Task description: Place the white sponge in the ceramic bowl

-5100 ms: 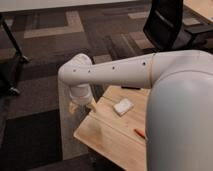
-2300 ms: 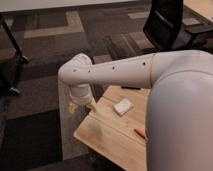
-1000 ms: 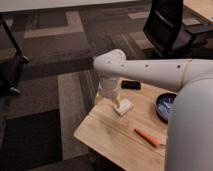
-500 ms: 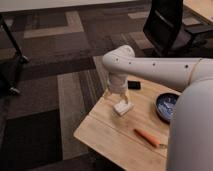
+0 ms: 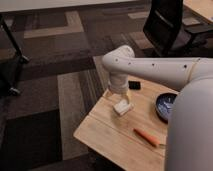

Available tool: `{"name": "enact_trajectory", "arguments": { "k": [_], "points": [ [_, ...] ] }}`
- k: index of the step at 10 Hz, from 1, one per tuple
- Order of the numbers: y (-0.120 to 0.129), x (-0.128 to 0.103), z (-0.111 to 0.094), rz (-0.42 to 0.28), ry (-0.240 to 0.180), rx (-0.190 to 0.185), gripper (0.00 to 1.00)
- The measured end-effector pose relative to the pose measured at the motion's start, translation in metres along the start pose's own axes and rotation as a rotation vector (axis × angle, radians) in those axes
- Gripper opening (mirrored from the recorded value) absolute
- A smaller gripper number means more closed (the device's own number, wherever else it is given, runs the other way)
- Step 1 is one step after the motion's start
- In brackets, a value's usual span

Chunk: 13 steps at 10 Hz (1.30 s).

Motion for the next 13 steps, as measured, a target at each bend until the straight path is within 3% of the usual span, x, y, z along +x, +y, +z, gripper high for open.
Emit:
{"name": "enact_trajectory", "arguments": {
  "k": [2, 4, 8, 10, 13],
  "points": [
    [-0.005, -0.014, 0.014, 0.018, 0.016, 0.017, 0.65],
    [-0.006, -0.025, 0.024, 0.020, 0.022, 0.008, 0.65],
    [-0.002, -0.045, 0.039, 0.065, 0.008, -0.107, 0.65],
    [-0.004, -0.042, 0.048, 0.097, 0.015, -0.141, 0.65],
    [0.003, -0.036, 0.061, 0.064, 0.012, -0.150, 0.65]
  ]
}}
